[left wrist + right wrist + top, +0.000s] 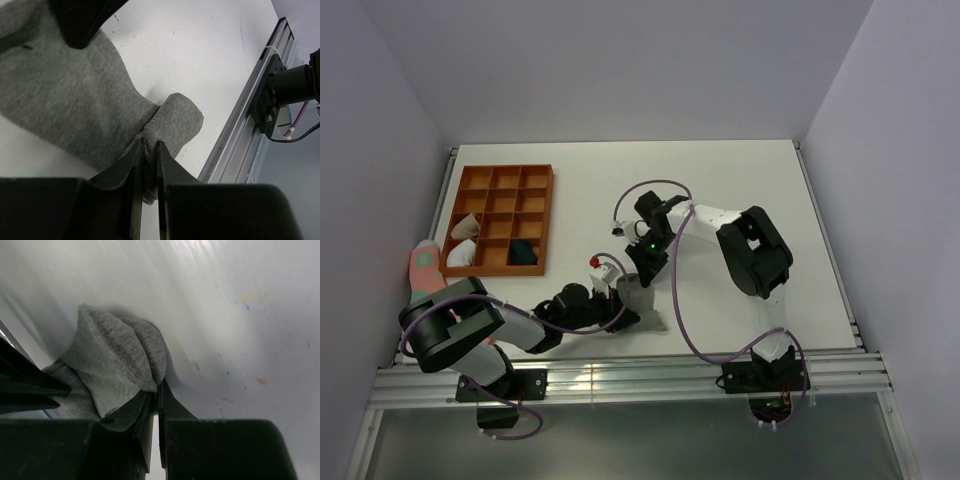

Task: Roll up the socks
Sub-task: Roll the sock at the center of the board.

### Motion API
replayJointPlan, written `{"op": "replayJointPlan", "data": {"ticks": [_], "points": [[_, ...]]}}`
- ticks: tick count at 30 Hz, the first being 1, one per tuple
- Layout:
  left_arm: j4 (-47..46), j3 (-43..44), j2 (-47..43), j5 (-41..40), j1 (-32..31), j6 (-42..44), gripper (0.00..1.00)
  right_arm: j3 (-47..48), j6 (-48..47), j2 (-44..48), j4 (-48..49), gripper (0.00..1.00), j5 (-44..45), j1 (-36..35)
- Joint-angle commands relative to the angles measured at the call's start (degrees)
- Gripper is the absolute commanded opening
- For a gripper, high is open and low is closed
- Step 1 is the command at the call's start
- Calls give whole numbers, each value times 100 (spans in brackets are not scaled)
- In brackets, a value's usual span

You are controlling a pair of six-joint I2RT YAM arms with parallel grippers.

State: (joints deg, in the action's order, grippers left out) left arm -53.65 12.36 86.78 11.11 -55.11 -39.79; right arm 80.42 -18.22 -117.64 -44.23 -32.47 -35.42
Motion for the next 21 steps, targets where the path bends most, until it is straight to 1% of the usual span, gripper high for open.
{"op": "replayJointPlan", "data": {"ticks": [1, 2, 13, 15, 18, 21], "points": [[926, -6, -21, 312, -61, -108, 0, -272, -147, 259, 274, 9, 575, 184], [1066, 81, 14, 338, -61, -117, 0, -308, -138, 294, 300, 9, 592, 193], [1480, 609, 682, 716, 0, -485, 1, -527, -94, 497, 494, 9, 759, 527], [1471, 610, 796, 769, 62, -565, 0, -589, -85, 514, 529, 9, 777, 553], [1804, 768, 980, 804, 193, -618, 0, -642, -112, 506, 520, 8, 760, 606], [1893, 838, 1121, 892, 317, -714, 0, -703, -94, 558, 573, 8, 803, 641]]}}
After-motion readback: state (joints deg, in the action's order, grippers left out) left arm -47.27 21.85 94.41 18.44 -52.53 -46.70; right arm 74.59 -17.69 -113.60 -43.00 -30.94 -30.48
